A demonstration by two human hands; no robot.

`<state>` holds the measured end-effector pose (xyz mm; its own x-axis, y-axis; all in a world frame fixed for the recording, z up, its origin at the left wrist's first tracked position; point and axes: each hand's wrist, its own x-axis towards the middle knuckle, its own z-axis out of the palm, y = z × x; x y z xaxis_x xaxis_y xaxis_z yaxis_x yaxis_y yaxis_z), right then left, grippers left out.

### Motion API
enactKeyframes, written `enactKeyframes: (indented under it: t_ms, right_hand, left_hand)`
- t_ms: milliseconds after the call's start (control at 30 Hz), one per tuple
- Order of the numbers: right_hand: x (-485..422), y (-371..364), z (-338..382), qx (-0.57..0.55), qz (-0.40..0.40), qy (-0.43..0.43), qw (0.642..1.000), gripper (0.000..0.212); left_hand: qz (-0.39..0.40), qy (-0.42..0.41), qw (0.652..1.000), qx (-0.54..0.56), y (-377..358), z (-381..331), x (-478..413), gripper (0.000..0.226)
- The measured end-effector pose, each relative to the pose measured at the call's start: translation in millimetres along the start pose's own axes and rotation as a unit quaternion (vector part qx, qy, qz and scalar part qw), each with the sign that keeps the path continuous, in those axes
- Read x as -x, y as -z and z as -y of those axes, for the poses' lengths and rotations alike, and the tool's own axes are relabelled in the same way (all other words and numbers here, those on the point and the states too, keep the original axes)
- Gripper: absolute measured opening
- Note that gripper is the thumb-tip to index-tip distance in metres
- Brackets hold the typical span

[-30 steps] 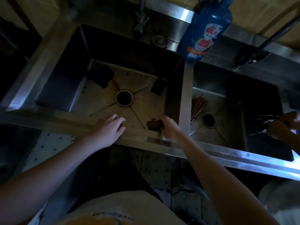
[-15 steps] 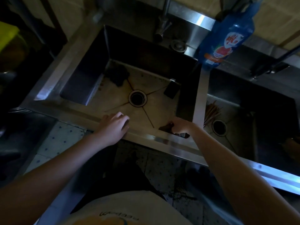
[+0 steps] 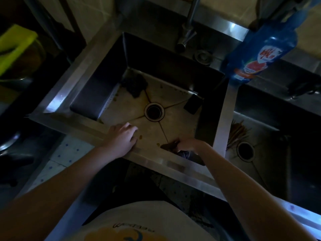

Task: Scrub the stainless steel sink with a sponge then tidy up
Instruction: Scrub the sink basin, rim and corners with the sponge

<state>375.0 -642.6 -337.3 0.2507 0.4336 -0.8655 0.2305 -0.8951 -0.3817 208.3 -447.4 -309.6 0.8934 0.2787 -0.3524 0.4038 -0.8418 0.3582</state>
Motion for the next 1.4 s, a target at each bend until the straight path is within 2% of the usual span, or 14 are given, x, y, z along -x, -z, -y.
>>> enactKeyframes:
  t_ms: [333,467,667,767,900,1133,1167,1233,1300,1333,1400]
  right_hand:
    - [-40.4,-8.3,63.5,-0.038,0.027,0.098,0.994,0.037]
    - [-51.1,-12.6,87.3,-0.042,0.029,0.122,0.991,0.025]
    - [-67.6,-22.4,120.9,-0.057,0.022,0.121,0.991,0.012]
    - [-77.2,-28.4,134.8,-0.036,0.014,0.118,0.992,0.029]
    - [-92.9,-32.2,149.5,-0.017,0.016,0.1,0.995,0.033]
    - [-124.3,-43.1,179.6,-0.052,0.021,0.087,0.995,0.045]
    - [-129.5,-42.8,183.4,-0.053,0.027,0.085,0.995,0.044]
    - [-141.9,-41.0,187.5,-0.09,0.023,0.074,0.993,0.027]
    - [-151.5,-30.4,189.7,-0.094,-0.029,0.064,0.993,0.014]
    - [-157.7,-23.5,189.2,-0.1,-0.04,0.056,0.993,0.012]
    - [-170.2,-7.4,186.8,-0.132,-0.06,0.046,0.988,0.023]
  left_hand:
    - [-0.043,0.056,0.997,-0.005,5.7,27.0,-0.4,0.036]
    - [-0.063,0.061,0.996,-0.007,16.7,45.0,-2.5,0.034]
    - [-0.068,0.053,0.996,-0.027,43.6,82.4,-16.4,0.037]
    - [-0.061,0.051,0.996,-0.027,60.7,106.2,-28.0,0.038]
    - [-0.071,0.017,0.996,-0.045,85.1,141.4,-51.8,0.04]
    - [-0.059,-0.041,0.994,-0.083,113.1,180.9,-99.8,0.046]
    - [-0.063,-0.051,0.992,-0.095,117.5,185.0,-106.8,0.047]
    - [-0.078,-0.072,0.988,-0.109,126.6,192.2,-121.1,0.048]
    - [-0.087,-0.088,0.986,-0.114,134.5,198.3,-137.3,0.048]
    - [-0.088,-0.092,0.985,-0.117,137.3,200.7,-145.8,0.049]
    - [-0.088,-0.091,0.984,-0.124,141.2,203.9,-163.5,0.049]
